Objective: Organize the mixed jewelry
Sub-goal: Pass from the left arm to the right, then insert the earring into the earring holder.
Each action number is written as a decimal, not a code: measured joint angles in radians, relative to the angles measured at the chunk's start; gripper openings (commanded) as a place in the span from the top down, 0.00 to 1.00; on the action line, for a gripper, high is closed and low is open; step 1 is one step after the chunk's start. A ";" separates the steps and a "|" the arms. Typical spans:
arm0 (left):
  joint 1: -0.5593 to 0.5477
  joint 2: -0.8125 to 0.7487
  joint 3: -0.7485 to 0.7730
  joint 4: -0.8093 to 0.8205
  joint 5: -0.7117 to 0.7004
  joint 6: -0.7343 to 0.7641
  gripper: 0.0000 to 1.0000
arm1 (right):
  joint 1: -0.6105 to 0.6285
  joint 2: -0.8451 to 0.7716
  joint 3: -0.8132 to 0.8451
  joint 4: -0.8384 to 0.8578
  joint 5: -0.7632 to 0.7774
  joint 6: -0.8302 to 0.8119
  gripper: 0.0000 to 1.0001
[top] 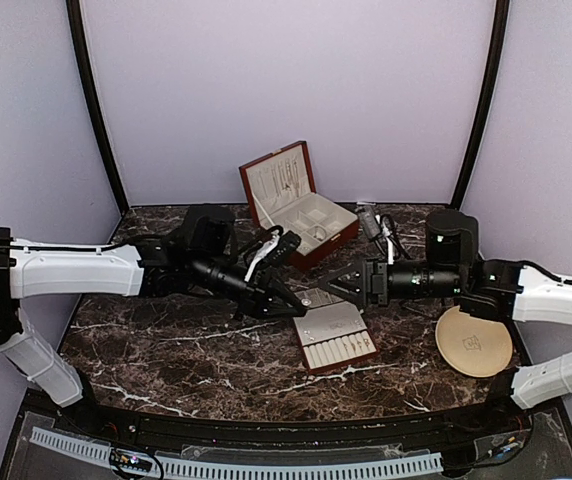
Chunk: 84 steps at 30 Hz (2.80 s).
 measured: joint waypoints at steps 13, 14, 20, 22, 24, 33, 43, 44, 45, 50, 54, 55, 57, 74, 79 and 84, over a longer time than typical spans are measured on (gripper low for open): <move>-0.001 0.027 0.003 -0.114 0.117 0.088 1.00 | 0.134 0.177 0.119 -0.156 0.010 -0.141 0.52; -0.001 0.027 0.002 -0.116 0.117 0.089 1.00 | 0.139 0.182 0.124 -0.164 0.010 -0.146 0.53; -0.001 0.027 0.001 -0.121 0.118 0.100 1.00 | 0.148 0.188 0.138 -0.173 0.013 -0.156 0.62; -0.001 0.027 0.001 -0.121 0.118 0.100 1.00 | 0.150 0.188 0.139 -0.173 0.013 -0.159 0.63; -0.001 0.027 0.001 -0.122 0.118 0.103 1.00 | 0.150 0.189 0.139 -0.174 0.013 -0.157 0.65; -0.001 0.027 0.000 -0.122 0.118 0.105 1.00 | 0.150 0.200 0.140 -0.178 0.014 -0.162 0.76; -0.001 0.027 0.000 -0.124 0.117 0.106 0.99 | 0.154 0.203 0.143 -0.178 0.018 -0.164 0.89; -0.001 0.027 0.000 -0.124 0.115 0.106 0.92 | 0.154 0.203 0.143 -0.178 0.023 -0.163 0.90; -0.001 0.027 0.000 -0.124 0.113 0.105 0.81 | 0.155 0.203 0.143 -0.178 0.030 -0.164 0.90; 0.000 0.027 0.000 -0.137 0.089 0.115 0.52 | 0.156 0.201 0.143 -0.191 0.112 -0.160 0.90; 0.000 0.023 0.000 -0.183 0.040 0.152 0.48 | 0.140 0.198 0.129 -0.205 0.185 -0.151 0.90; 0.000 0.019 0.000 -0.199 0.026 0.163 0.48 | 0.133 0.195 0.119 -0.201 0.193 -0.148 0.90; 0.005 0.008 0.001 -0.229 0.004 0.184 0.48 | 0.116 0.193 0.095 -0.192 0.209 -0.145 0.90; 0.237 -0.194 0.002 -0.241 -0.369 0.117 0.46 | 0.036 0.392 -0.081 0.062 0.274 -0.105 0.90; 0.241 -0.194 0.002 -0.241 -0.411 0.096 0.45 | 0.036 0.439 -0.086 0.100 0.280 -0.095 0.90; 0.241 -0.194 0.002 -0.241 -0.424 0.088 0.45 | 0.036 0.469 -0.086 0.111 0.294 -0.089 0.89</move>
